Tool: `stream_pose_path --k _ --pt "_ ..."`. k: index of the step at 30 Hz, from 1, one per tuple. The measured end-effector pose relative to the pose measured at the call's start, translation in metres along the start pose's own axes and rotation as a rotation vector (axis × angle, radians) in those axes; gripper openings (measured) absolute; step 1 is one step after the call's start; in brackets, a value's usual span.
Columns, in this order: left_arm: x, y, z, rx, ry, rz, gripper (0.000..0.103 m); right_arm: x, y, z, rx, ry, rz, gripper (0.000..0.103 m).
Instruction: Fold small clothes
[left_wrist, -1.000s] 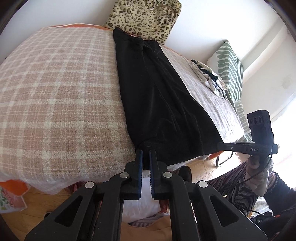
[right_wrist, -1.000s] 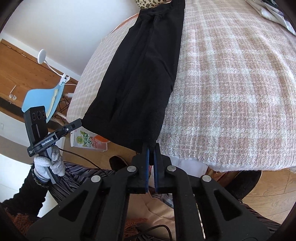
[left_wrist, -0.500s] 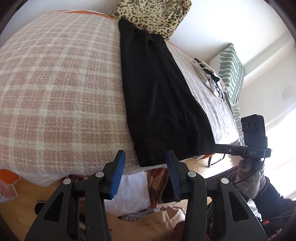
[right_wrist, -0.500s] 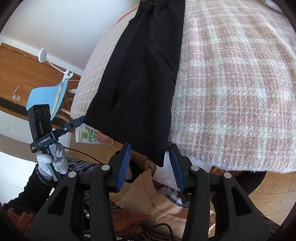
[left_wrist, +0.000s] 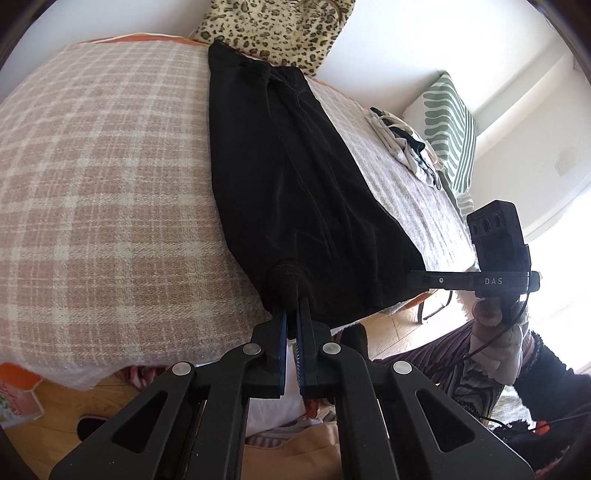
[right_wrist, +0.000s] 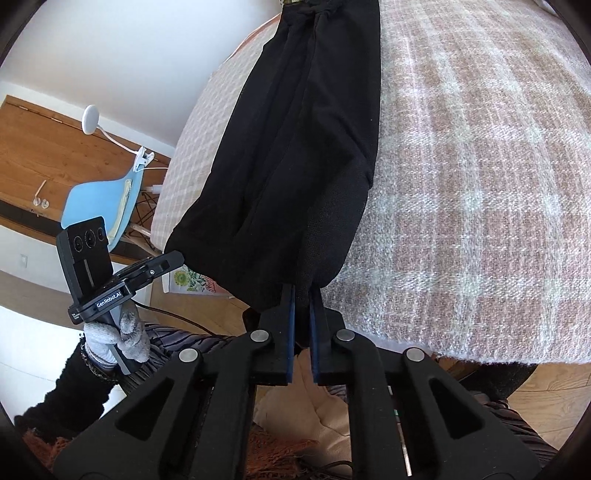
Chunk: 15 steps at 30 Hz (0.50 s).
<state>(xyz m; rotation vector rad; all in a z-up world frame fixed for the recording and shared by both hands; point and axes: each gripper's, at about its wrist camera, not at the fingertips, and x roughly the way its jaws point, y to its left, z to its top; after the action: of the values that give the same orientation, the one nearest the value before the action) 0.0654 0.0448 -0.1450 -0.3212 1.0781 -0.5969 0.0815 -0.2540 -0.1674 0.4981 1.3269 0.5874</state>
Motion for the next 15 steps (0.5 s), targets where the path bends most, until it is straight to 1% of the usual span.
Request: stream_pose_path --k 3,6,11,15 --pt "-0.004 0.000 0.009 -0.017 -0.016 -0.032 0.003 -0.007 0.000 0.006 0.013 -0.026 0.025 0.007" --pt "-0.008 -0.006 0.021 -0.009 -0.044 -0.050 0.003 -0.012 0.002 0.011 0.023 -0.045 0.056 0.007" --pt "-0.011 -0.013 0.045 -0.003 -0.105 -0.062 0.002 -0.018 0.009 0.026 -0.002 -0.077 0.068 0.007" --pt "-0.011 -0.013 0.062 0.004 -0.141 -0.049 0.002 -0.019 0.014 0.039 -0.021 -0.092 0.066 0.007"
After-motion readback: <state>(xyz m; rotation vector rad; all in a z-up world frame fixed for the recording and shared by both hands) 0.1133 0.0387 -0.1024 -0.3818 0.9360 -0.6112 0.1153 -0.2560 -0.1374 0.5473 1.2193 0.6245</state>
